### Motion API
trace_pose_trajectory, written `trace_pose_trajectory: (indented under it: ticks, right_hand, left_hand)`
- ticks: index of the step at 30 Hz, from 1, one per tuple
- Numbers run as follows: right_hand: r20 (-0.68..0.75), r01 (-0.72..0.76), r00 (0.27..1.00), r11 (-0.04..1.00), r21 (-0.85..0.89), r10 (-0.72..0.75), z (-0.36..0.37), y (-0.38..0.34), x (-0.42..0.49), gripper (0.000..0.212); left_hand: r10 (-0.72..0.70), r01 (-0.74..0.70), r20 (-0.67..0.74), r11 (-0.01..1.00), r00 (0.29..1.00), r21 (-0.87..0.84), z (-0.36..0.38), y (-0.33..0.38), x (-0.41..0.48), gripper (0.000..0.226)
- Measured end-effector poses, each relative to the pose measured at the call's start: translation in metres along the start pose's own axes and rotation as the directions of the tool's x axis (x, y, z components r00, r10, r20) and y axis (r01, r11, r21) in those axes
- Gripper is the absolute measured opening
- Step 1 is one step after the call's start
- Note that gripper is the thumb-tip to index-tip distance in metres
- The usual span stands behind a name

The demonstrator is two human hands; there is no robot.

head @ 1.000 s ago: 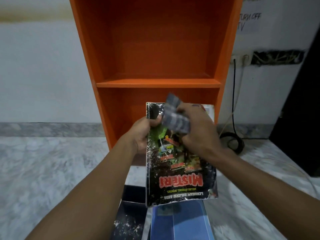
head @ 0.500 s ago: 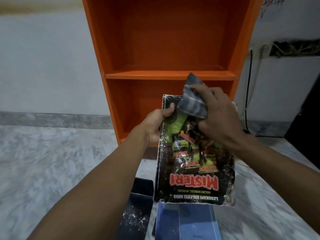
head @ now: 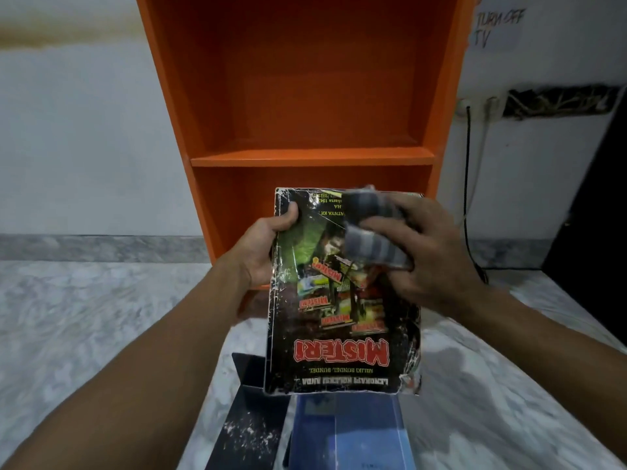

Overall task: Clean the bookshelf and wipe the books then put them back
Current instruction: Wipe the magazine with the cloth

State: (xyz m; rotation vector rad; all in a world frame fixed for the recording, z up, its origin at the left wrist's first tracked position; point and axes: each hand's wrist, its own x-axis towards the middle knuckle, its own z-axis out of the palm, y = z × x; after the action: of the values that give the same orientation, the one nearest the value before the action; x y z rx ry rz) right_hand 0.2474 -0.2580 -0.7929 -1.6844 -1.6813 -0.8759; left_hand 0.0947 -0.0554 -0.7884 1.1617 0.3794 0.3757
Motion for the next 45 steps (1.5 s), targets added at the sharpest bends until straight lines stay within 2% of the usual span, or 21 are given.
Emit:
trace_pose_trajectory:
  ticks: [2, 4, 6, 8, 11, 13, 16, 18, 20, 22, 24, 26, 29, 31, 35, 37, 39, 41, 43, 44, 45]
  right_hand:
    - [0.013, 0.010, 1.000, 0.996, -0.085, -0.009, 0.007, 0.002, -0.004, 0.047]
    - [0.172, 0.190, 0.967, 0.982, 0.001, -0.187, 0.022, -0.004, -0.041, 0.034]
    - [0.452, 0.346, 0.808, 0.925, 0.155, -0.378, 0.034, -0.018, -0.082, 0.016]
    - [0.593, 0.349, 0.677, 0.900, 0.263, -0.436, 0.031, -0.029, -0.096, 0.013]
    - [0.349, 0.250, 0.874, 0.929, 0.273, -0.338, 0.013, -0.021, -0.061, 0.015]
    - [0.079, 0.116, 0.988, 0.981, 0.158, -0.130, -0.006, -0.009, -0.018, 0.024]
    - [-0.076, -0.115, 0.990, 0.993, 0.035, 0.118, -0.013, 0.010, 0.012, 0.037]
    - [0.048, -0.071, 0.996, 0.997, -0.001, 0.071, 0.003, 0.010, -0.010, 0.039]
    - [0.258, 0.115, 0.957, 0.991, 0.074, -0.131, 0.028, -0.001, -0.057, 0.031]
    - [0.561, 0.170, 0.780, 0.957, 0.236, -0.277, 0.040, -0.022, -0.103, 0.024]
    - [0.724, 0.111, 0.616, 0.944, 0.311, -0.311, 0.036, -0.037, -0.117, 0.027]
    - [0.652, 0.024, 0.707, 0.932, 0.362, -0.272, 0.024, -0.045, -0.097, 0.028]
    - [0.275, 0.000, 0.951, 0.893, 0.450, -0.138, 0.003, -0.051, -0.035, 0.028]
    - [0.084, -0.094, 0.994, 0.914, 0.395, 0.066, -0.003, -0.047, 0.008, 0.034]
    - [0.060, -0.309, 0.951, 0.926, 0.219, 0.304, 0.020, -0.041, 0.034, 0.043]
    - [0.109, -0.206, 0.974, 0.976, 0.067, 0.198, 0.038, -0.050, 0.005, 0.045]
    - [0.267, 0.030, 0.962, 0.995, 0.095, -0.054, 0.049, -0.060, -0.039, 0.046]
    - [0.525, 0.206, 0.791, 0.945, 0.254, -0.314, 0.049, -0.070, -0.077, 0.033]
    - [0.680, 0.153, 0.627, 0.916, 0.371, -0.380, 0.038, -0.070, -0.093, 0.027]
    - [0.682, 0.052, 0.651, 0.916, 0.398, -0.334, 0.031, -0.066, -0.090, 0.028]
    - [0.629, -0.055, 0.734, 0.902, 0.429, -0.254, 0.023, -0.060, -0.081, 0.027]
  left_hand:
    - [0.011, -0.011, 0.007, 1.000, 1.000, -0.005, 0.006, 0.001, 0.001, 0.046]
    - [0.025, -0.025, 0.013, 1.000, 1.000, 0.005, 0.011, 0.001, 0.001, 0.045]
    - [0.024, -0.024, 0.001, 0.999, 1.000, 0.028, 0.009, -0.001, -0.001, 0.042]
    - [0.007, -0.006, -0.023, 0.999, 1.000, 0.044, 0.002, -0.005, -0.002, 0.041]
    - [0.013, -0.011, -0.076, 0.999, 0.997, 0.033, -0.008, -0.010, 0.000, 0.039]
    - [0.000, 0.002, -0.091, 1.000, 0.996, 0.019, -0.007, -0.014, 0.001, 0.039]
    - [-0.005, 0.005, -0.074, 1.000, 0.997, 0.011, 0.006, -0.015, 0.002, 0.041]
    - [0.014, -0.014, -0.053, 1.000, 0.999, -0.006, 0.015, -0.012, 0.003, 0.042]
    - [0.036, -0.038, -0.054, 0.999, 0.998, -0.028, 0.019, -0.007, 0.003, 0.044]
    - [0.054, -0.058, -0.077, 0.997, 0.996, -0.042, 0.012, -0.005, 0.003, 0.046]
    - [0.073, -0.077, -0.127, 0.997, 0.989, -0.027, 0.001, -0.005, 0.003, 0.044]
    - [0.058, -0.061, -0.148, 0.998, 0.987, -0.018, -0.006, -0.007, 0.003, 0.042]
    - [0.040, -0.045, -0.150, 0.999, 0.988, -0.029, -0.004, -0.008, 0.001, 0.042]
    - [0.028, -0.031, -0.116, 0.999, 0.993, -0.030, 0.006, -0.009, -0.001, 0.044]
    - [-0.014, 0.013, -0.038, 0.999, 0.999, -0.035, 0.029, -0.008, -0.001, 0.046]
    - [-0.018, 0.017, -0.032, 0.999, 0.999, -0.031, 0.035, -0.006, 0.002, 0.050]
    - [0.001, -0.004, -0.091, 0.999, 0.996, -0.032, 0.032, -0.003, 0.003, 0.050]
    - [0.031, -0.033, -0.115, 0.999, 0.993, -0.018, 0.025, -0.003, 0.007, 0.049]
    - [0.039, -0.040, -0.107, 0.999, 0.994, -0.009, 0.022, -0.006, 0.010, 0.052]
    - [0.037, -0.038, -0.099, 0.999, 0.994, -0.013, 0.022, -0.008, 0.013, 0.054]
    - [0.031, -0.033, -0.092, 0.999, 0.995, -0.019, 0.024, -0.010, 0.017, 0.056]
